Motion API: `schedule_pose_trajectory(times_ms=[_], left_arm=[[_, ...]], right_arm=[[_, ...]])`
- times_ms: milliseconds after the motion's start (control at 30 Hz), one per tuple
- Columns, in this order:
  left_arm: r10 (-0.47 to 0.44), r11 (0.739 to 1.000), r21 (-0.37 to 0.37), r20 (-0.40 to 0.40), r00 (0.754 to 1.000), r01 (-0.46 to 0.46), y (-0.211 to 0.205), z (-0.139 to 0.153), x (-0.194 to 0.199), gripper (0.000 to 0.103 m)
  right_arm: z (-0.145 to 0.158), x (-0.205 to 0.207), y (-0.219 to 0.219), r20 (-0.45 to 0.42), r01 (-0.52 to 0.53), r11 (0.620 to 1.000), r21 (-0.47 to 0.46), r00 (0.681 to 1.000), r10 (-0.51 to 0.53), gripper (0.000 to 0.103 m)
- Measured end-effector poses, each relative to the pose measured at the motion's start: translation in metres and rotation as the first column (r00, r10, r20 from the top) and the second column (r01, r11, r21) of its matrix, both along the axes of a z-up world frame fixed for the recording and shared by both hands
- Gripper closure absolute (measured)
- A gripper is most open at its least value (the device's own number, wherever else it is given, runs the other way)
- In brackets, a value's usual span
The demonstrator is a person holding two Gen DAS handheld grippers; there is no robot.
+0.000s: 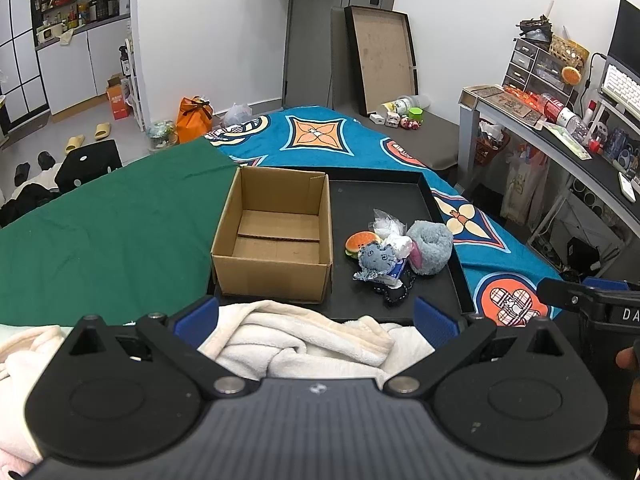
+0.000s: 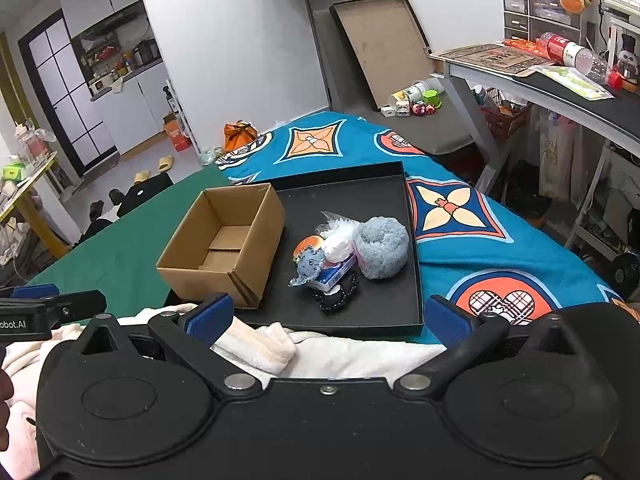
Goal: Organize soft objects
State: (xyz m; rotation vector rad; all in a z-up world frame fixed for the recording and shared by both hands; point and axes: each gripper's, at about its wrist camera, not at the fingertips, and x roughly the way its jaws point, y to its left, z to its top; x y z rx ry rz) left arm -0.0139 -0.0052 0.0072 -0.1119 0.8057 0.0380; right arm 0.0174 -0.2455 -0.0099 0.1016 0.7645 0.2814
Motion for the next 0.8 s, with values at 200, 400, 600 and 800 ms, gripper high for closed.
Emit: schedule_pose_trajectory(times_ms=[200,400,600,800], left_arm=[[0.0,1.0,0.003,-0.001,1.0,0.0,0.0,0.0005,0.0011,0.0],[-0.003,1.0,0.004,-0.001,1.0,0.003,0.0,-0.0006,0.001,0.0],[-0.005,1.0,0.006,-0.002,1.0,0.005,0.0014,-0.0009,-0.0006,0.0],[0.007,1.0,0.006,-0.001,1.0,-0.007,-0.0001,-0.0001,-0.0005,0.0]], right_arm=[[-0.0006,-0.0012,0.0018,0.001,0.004,1.0,-0.008,1.0,-0.004,0.0],[-0.0007,-0.0013,0.0003,0.001,0.014,1.0,-0.012,1.0,-0.014,0.0],[-0.0012,-0.0017,0.0009,-0.003,0.013,1.0,-0.019,1.0,-0.013,0.0],[-0.0021,-0.0015,0.0006,-0.005,0.015,1.0,-0.025,1.0,-0.015,0.0]])
